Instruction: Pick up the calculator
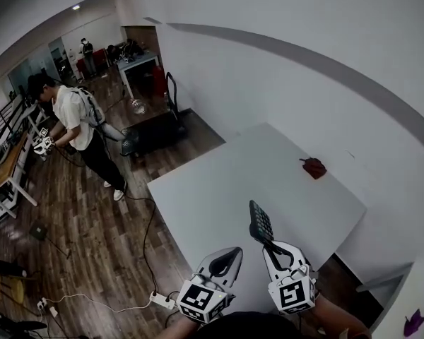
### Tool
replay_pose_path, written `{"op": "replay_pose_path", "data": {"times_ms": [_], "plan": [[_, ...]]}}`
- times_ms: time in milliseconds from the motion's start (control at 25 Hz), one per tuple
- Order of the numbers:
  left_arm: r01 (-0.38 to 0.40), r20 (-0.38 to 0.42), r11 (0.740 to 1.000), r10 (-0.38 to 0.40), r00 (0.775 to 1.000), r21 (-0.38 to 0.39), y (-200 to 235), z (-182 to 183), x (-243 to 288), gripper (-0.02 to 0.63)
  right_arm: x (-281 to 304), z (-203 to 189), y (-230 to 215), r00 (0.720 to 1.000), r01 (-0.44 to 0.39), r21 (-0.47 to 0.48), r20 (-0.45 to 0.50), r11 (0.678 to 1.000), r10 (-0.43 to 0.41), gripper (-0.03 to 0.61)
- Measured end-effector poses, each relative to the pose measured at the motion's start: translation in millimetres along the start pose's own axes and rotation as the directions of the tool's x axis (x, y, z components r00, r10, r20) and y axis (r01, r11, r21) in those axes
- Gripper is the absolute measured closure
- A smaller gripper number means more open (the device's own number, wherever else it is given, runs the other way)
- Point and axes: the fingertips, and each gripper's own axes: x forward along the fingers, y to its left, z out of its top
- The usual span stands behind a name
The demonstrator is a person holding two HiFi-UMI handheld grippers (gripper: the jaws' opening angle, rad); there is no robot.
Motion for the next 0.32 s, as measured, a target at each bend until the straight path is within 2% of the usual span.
{"op": "replay_pose_path", "data": {"times_ms": [320], "plan": [[0.001,0.003,1.000,-0.001,1.000,-0.008,-5.3,-1.2,2.4,0.607,-7.2,1.4,-4.7,1.000,0.007,0.005,0.002,1.000,-0.007,0.522]]}}
